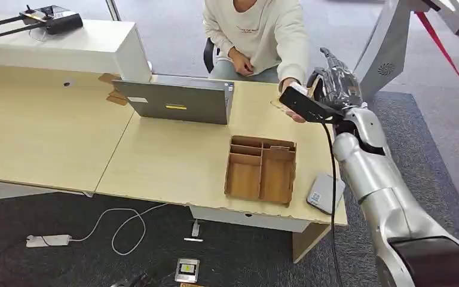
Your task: Pass the card to the sensor for recognition and then transmit it.
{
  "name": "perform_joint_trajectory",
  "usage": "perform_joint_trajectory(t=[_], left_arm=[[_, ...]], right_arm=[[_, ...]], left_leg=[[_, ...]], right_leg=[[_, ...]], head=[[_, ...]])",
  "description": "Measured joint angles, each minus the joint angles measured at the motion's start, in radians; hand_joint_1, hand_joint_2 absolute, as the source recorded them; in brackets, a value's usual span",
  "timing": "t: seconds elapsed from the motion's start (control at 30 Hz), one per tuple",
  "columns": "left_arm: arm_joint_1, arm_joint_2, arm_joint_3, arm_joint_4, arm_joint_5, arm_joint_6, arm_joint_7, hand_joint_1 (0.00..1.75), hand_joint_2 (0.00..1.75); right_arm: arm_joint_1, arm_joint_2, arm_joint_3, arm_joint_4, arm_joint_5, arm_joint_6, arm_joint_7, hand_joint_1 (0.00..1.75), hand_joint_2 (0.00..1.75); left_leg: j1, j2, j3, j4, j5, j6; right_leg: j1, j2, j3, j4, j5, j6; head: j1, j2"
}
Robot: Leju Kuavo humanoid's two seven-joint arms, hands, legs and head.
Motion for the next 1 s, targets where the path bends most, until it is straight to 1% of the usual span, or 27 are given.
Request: perform_joint_trajectory(t=[0.2, 0.23, 0.37, 0.4, 0.53, 0.7, 0.87, 1.0], left_arm=[[-0.002, 0.000, 0.000, 0.000, 0.000, -0.001, 0.000, 0.00, 0.00], [-0.002, 0.000, 0.000, 0.000, 0.000, -0.002, 0.000, 0.00, 0.00], [-0.002, 0.000, 0.000, 0.000, -0.003, -0.003, 0.000, 0.00, 0.00], [-0.003, 0.000, 0.000, 0.000, -0.003, -0.003, 0.000, 0.00, 0.00], [-0.003, 0.000, 0.000, 0.000, -0.004, -0.003, 0.000, 0.00, 0.00], [-0.003, 0.000, -0.001, 0.000, -0.004, -0.002, 0.002, 0.00, 0.00], [-0.003, 0.000, -0.001, 0.000, -0.002, -0.002, 0.002, 0.00, 0.00], [-0.002, 0.001, -0.001, 0.000, 0.008, 0.001, 0.002, 0.00, 0.00]], right_arm=[[0.004, -0.002, 0.001, 0.024, 0.000, 0.000, 0.000, 1.75, 1.75], [0.005, -0.002, 0.001, 0.027, 0.000, 0.000, 0.000, 0.10, 1.75], [0.008, -0.004, 0.002, 0.037, -0.006, -0.015, 0.000, 0.10, 1.75], [0.009, -0.005, 0.002, 0.038, -0.007, -0.025, 0.000, 0.00, 1.75], [0.009, -0.005, 0.002, 0.041, -0.008, -0.037, 0.000, 0.00, 1.75], [0.008, -0.011, 0.002, 0.040, -0.036, -0.079, -0.005, 0.00, 1.75], [0.006, -0.020, 0.001, 0.039, -0.045, -0.090, -0.013, 0.00, 1.75], [0.006, -0.026, 0.001, 0.036, -0.053, -0.121, -0.018, 0.00, 1.75]], left_leg=[[0.000, 0.000, 0.000, 0.000, 0.000, 0.000], [0.000, 0.000, 0.000, 0.000, 0.000, 0.000], [0.000, 0.000, 0.000, 0.000, 0.000, 0.000], [0.000, 0.000, 0.000, 0.000, 0.000, 0.000], [0.000, 0.000, 0.000, 0.000, 0.000, 0.000], [0.000, 0.000, 0.000, 0.000, 0.000, 0.000], [0.000, 0.000, 0.000, 0.000, 0.000, 0.000], [0.000, 0.000, 0.000, 0.000, 0.000, 0.000]], right_leg=[[0.000, 0.000, 0.000, 0.000, 0.000, 0.000], [0.000, 0.000, 0.000, 0.000, 0.000, 0.000], [0.000, 0.000, 0.000, 0.000, 0.000, 0.000], [0.000, 0.000, 0.000, 0.000, 0.000, 0.000], [0.000, 0.000, 0.000, 0.000, 0.000, 0.000], [0.000, 0.000, 0.000, 0.000, 0.000, 0.000], [0.000, 0.000, 0.000, 0.000, 0.000, 0.000], [0.000, 0.000, 0.000, 0.000, 0.000, 0.000]], head=[[0.000, 0.000], [0.000, 0.000], [0.000, 0.000], [0.000, 0.000], [0.000, 0.000], [0.000, 0.000], [0.000, 0.000], [0.000, 0.000]])
